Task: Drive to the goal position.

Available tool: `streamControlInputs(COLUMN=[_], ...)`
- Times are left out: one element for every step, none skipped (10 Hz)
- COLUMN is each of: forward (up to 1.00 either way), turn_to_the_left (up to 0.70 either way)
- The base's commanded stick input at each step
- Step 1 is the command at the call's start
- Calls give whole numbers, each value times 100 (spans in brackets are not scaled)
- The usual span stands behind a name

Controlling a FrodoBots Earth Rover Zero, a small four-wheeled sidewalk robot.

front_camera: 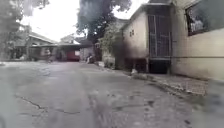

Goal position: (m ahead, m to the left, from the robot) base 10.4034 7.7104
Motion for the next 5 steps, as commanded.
streamControlInputs(forward=[100, 100, 100, 100, 100], turn_to_the_left=[3, 0, 0, 0, 0])
